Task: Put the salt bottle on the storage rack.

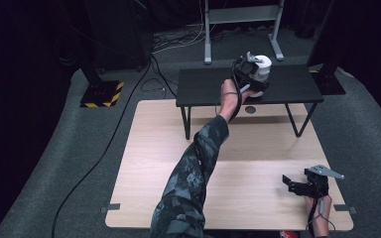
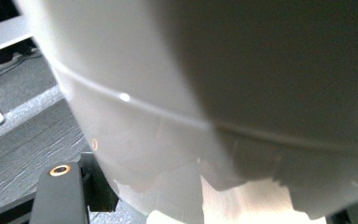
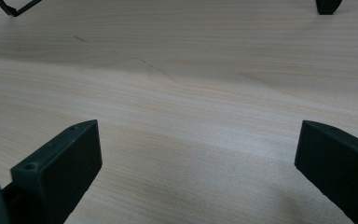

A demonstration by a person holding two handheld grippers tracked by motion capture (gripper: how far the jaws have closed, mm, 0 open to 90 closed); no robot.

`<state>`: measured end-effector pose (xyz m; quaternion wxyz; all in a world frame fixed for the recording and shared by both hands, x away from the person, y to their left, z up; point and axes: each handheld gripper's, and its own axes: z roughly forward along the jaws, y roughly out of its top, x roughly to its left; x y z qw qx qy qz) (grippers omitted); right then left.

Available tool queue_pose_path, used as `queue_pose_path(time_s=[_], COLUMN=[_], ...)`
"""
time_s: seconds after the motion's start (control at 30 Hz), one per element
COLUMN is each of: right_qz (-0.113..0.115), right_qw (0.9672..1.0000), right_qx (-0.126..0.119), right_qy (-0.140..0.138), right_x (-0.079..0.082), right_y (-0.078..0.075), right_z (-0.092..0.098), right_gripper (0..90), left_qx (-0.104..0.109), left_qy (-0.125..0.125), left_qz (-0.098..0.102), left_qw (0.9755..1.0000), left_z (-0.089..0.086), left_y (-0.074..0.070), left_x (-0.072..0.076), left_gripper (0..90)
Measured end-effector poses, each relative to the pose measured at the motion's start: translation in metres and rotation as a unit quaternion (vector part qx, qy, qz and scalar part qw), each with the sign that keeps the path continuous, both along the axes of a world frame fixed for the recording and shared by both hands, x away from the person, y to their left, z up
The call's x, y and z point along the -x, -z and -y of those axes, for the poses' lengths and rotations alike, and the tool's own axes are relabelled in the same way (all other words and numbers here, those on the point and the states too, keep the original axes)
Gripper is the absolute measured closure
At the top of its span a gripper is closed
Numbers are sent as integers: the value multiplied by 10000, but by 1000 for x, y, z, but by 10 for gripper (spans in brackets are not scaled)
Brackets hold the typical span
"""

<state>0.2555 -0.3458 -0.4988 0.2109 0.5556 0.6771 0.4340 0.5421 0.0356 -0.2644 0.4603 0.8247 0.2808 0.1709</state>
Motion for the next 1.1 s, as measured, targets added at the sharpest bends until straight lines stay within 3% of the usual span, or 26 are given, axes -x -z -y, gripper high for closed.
queue_pose_path(time_s=[0.17,0.23,0.57,0.8,0.83,0.87,0.93,1.03,1.1], right_qz=[1,5,34,26,30,15,24,55,62], right_qw=[10000,10000,10000,10000,10000,10000,10000,10000,10000], right_qx=[-14,-13,1,24,29,25,8,-31,-46], right_qy=[-6,-11,-20,-47,-55,-55,-39,-15,-2], right_x=[0,0,1,0,0,0,1,2,2], right_y=[0,0,1,0,0,0,0,1,2], right_z=[0,1,0,0,0,0,0,1,1], right_gripper=[0,0,0,0,0,0,0,0,0], left_qx=[-48,69,278,345,438,519,612,638,640], left_qy=[-16,-46,-76,-99,-212,-244,-231,-211,-242], left_qz=[-127,-190,-34,-53,42,73,33,-19,66], left_qw=[9999,9998,9996,9993,9988,9983,9979,9977,9976], left_z=[7,5,0,-1,-1,-3,-9,-19,-30], left_y=[7,10,22,24,27,29,29,27,27], left_x=[-6,-8,-4,-4,1,3,3,8,18], left_gripper=[281,281,279,271,253,138,41,0,0])
